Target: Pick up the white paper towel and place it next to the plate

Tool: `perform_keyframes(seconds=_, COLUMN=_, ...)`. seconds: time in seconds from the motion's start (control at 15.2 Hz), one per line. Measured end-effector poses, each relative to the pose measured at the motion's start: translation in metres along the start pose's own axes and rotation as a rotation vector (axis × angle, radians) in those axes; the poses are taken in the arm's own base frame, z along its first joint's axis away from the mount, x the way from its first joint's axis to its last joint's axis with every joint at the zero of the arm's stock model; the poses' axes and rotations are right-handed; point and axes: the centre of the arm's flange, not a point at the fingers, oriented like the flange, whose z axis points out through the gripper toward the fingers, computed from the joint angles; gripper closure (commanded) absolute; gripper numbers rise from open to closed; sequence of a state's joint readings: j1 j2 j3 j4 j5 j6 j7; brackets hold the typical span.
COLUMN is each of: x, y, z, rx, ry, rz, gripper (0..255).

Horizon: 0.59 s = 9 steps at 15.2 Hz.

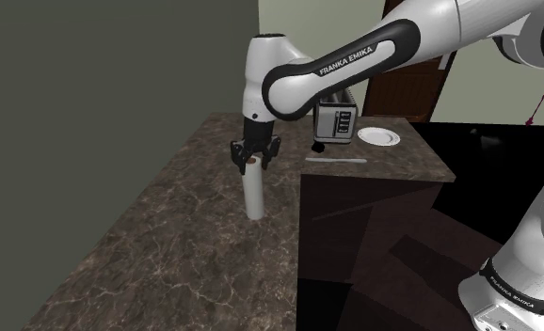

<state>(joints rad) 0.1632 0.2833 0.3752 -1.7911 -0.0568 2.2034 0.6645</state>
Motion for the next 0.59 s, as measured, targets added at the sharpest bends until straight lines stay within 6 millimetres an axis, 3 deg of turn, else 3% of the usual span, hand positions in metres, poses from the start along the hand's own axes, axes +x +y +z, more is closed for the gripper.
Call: perform_keyframes(seconds=0.59, x=0.005, y=-0.007, z=-0.044, rx=0.000, ry=0.000, rz=0.000, gripper=255)
